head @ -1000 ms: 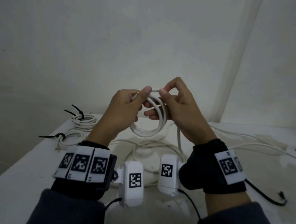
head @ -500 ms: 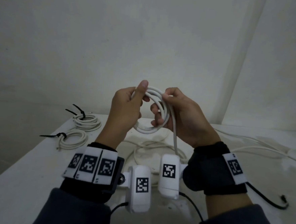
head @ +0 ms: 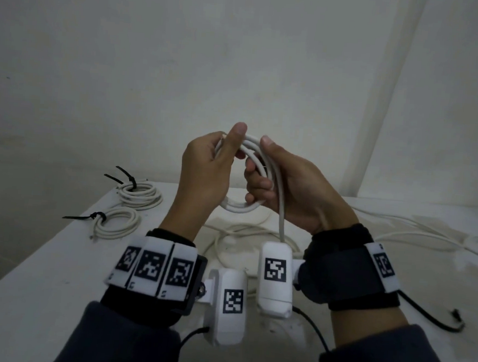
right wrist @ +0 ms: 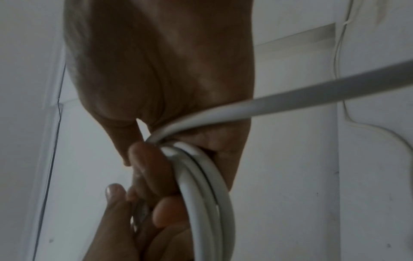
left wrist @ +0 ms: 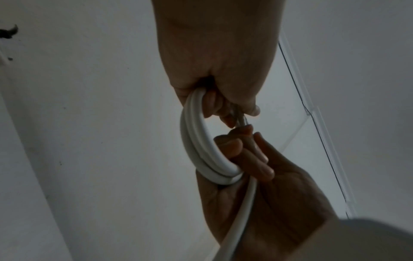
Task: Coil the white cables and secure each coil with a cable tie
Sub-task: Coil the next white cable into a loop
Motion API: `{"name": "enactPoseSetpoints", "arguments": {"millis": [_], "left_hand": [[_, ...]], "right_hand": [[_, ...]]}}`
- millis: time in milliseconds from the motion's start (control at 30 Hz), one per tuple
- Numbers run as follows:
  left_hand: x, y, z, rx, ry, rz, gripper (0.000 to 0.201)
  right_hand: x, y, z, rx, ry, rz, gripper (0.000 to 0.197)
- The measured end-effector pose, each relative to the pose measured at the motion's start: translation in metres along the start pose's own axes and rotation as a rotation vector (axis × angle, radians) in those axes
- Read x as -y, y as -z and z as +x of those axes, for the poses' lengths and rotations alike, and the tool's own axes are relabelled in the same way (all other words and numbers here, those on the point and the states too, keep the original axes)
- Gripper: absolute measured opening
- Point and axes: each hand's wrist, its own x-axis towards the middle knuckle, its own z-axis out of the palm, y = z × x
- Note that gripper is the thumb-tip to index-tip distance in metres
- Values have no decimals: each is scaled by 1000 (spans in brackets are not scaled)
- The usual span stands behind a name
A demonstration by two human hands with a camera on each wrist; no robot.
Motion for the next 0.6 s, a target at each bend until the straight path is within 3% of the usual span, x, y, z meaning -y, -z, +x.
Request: {"name": "enactPoseSetpoints", "arguments": {"millis": [100, 200, 267, 333, 400, 467, 533, 600], "left_hand": [[0, -2, -2, 37, -27, 32, 44], [-2, -3, -3, 129, 98, -31, 46], [-2, -5, -4, 190, 291, -145, 58], [1, -7, -6, 288, 576, -251, 77], [9, -9, -11, 484, 832, -295, 98], [21, -11, -17, 705, 988, -310, 107], [28, -15, -21, 841, 1067, -295, 97], [29, -19, -25, 877, 1085, -297, 73]], "right_hand": [[3, 1, -3, 14, 1, -12, 41], [2, 1, -2, -118, 64, -101, 43], [1, 1, 0, -210, 149, -88, 43], [2, 0, 2, -241, 239, 13, 42], [4, 0, 2, -237, 288, 108, 42], [5, 2, 0, -212, 310, 190, 43], [5, 5, -2, -159, 328, 289, 44], [4, 8, -2, -110, 332, 355, 45]]}}
